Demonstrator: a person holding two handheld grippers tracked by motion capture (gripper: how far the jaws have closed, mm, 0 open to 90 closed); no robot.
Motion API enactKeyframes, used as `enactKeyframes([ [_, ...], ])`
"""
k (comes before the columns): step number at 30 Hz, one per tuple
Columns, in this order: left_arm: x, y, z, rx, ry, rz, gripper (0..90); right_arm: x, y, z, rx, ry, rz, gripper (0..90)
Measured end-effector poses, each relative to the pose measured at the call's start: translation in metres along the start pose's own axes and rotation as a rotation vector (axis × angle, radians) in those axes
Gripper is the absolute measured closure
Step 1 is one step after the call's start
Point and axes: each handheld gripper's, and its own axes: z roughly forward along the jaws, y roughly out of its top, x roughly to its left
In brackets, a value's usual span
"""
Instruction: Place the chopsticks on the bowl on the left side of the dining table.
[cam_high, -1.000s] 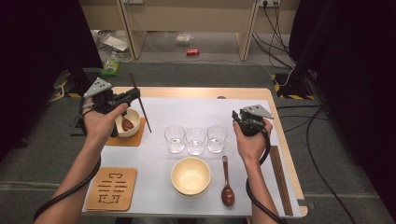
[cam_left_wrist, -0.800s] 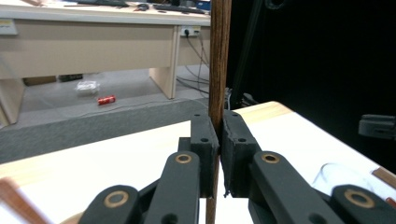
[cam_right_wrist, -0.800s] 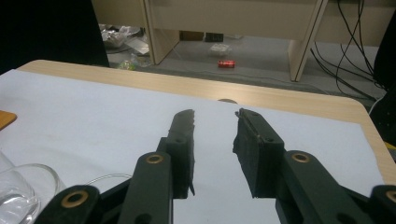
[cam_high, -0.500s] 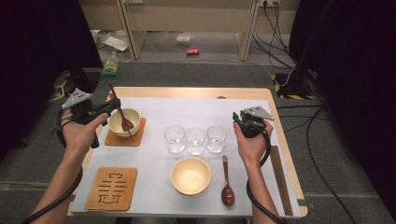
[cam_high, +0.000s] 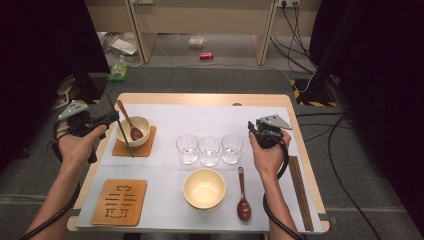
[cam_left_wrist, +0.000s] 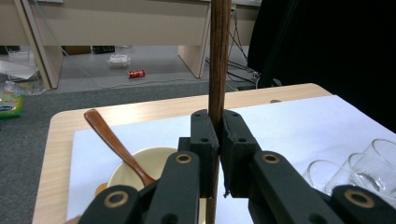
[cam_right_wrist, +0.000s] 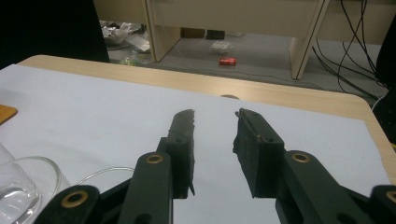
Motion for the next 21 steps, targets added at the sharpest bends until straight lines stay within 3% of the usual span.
enactKeyframes([
  [9, 0.005, 0.003, 0.010, 0.027, 0.017, -0.011, 84.0, 0.002, -0.003, 0.002, 0.007, 0.003, -0.001, 67.0],
  [16, 0.014, 0.010, 0.035, 0.083, 0.048, -0.014, 84.0, 0.004, -0.003, 0.003, 0.014, 0.006, -0.005, 67.0],
  [21, 0.024, 0.012, 0.049, 0.108, 0.075, -0.053, 84.0, 0.003, -0.004, 0.004, 0.017, 0.006, -0.007, 67.0],
])
